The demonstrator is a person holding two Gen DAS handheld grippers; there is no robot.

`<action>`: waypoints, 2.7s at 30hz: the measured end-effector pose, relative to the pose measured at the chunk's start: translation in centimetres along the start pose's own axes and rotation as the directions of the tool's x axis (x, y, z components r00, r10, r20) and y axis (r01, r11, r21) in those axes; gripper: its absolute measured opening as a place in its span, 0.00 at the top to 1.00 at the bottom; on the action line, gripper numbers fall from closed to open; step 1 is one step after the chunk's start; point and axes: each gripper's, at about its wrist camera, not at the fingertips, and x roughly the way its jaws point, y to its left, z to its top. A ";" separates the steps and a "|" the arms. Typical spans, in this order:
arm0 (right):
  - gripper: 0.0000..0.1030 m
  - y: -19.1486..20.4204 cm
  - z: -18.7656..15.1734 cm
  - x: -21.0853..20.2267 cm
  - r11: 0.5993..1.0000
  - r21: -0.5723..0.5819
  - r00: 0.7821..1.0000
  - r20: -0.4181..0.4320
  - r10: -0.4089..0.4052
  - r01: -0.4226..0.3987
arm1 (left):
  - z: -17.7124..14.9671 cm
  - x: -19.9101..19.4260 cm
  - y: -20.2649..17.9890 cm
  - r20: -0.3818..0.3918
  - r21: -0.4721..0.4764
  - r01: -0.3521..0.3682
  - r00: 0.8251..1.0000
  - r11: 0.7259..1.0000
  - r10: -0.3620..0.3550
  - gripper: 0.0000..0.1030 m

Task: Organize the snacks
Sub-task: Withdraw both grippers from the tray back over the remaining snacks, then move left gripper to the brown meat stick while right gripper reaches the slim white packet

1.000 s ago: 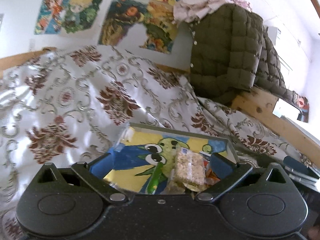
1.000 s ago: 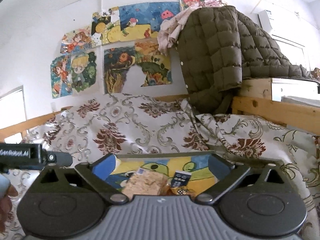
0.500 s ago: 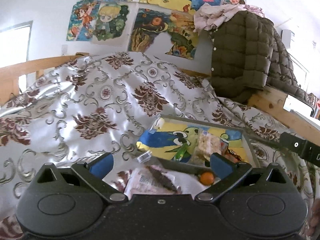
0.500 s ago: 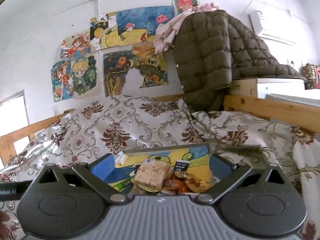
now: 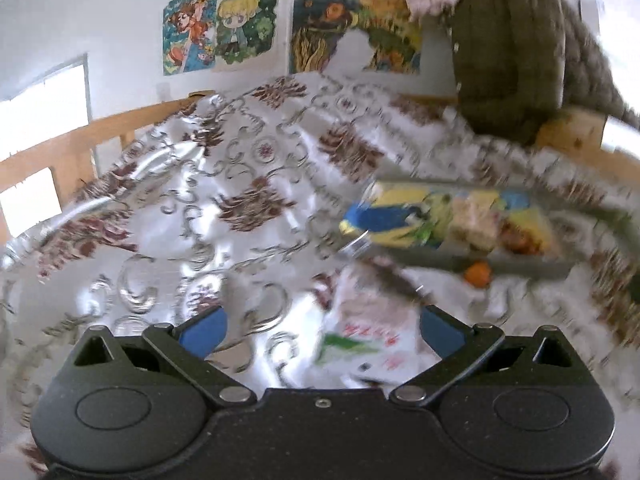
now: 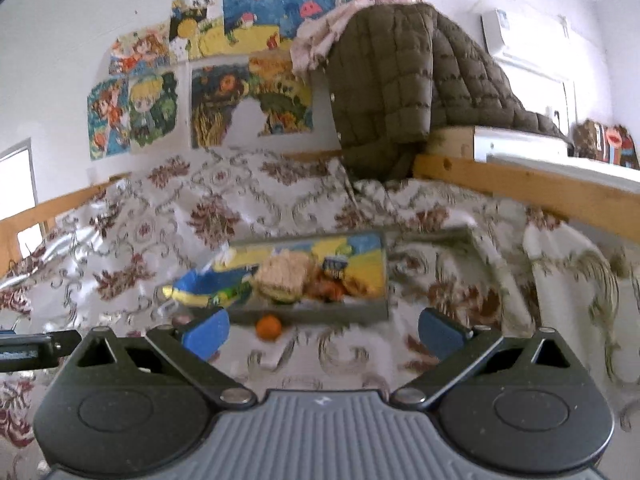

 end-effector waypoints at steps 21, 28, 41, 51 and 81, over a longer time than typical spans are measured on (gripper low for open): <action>0.00 3.8 -2.6 1.1 0.984 -0.038 0.956 -0.245 0.162 -0.176 | -2.9 1.1 1.1 -0.115 0.141 -0.079 0.989 0.987 0.095 0.01; 0.00 4.6 -2.8 1.9 0.978 -0.052 0.945 -0.271 0.183 -0.204 | -3.3 1.8 1.1 -0.134 0.165 -0.093 0.984 0.982 0.116 0.01; 0.00 4.3 -2.8 3.1 0.970 -0.087 0.948 -0.249 0.198 -0.225 | -2.2 4.3 0.0 -0.127 0.208 -0.043 0.989 0.977 0.071 0.01; 0.00 2.8 -3.3 7.9 0.967 -0.165 0.962 -0.227 0.153 -0.193 | -0.1 8.9 -2.1 -0.160 0.301 0.159 0.980 0.940 -0.114 0.01; 0.50 1.7 -3.3 21.4 0.971 -0.062 0.936 -0.287 0.204 -0.231 | 4.1 22.1 -3.3 -0.328 -0.110 0.475 0.812 0.873 -0.483 0.22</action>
